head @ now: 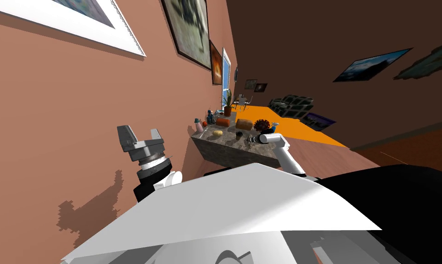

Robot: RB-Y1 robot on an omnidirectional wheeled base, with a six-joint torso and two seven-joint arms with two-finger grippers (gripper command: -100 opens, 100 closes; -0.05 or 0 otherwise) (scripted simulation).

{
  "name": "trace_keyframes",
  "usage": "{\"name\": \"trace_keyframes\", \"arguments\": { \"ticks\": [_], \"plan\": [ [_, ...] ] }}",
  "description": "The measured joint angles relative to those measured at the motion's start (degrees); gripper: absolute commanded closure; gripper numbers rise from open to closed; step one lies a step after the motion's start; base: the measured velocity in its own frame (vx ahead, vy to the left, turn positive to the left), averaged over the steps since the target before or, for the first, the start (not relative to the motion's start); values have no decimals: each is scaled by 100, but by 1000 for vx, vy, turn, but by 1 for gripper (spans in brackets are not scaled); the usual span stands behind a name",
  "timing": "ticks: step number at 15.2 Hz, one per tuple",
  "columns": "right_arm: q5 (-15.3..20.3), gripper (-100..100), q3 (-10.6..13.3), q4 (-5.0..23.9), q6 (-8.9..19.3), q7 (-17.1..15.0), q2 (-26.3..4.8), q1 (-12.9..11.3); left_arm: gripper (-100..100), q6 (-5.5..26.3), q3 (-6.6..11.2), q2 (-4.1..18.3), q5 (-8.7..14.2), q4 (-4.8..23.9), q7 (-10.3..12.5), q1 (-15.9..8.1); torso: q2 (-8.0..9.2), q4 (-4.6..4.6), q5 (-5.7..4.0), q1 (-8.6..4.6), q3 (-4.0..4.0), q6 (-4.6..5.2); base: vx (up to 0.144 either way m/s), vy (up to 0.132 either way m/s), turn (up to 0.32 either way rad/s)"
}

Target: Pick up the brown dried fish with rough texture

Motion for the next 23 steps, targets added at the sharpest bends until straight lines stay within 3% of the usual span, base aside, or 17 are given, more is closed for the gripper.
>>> {"name": "trace_keyframes", "arguments": {
  "ticks": [18, 23],
  "plan": [
    [-468, -100, -286, 662, 1810, -1837, -292, -451, 0, 0, 0, 0, 0, 0, 0, 0, 3, 1, 0, 0, 2, 0, -11, -24, 96],
    [-361, -100, -285, 938, 1568, -1642, -157, -431, 0, 0, 0, 0, 0, 0, 0, 1, -9, -2, 2, 16, -5, 2, 13, 17, -47]
  ]
}}
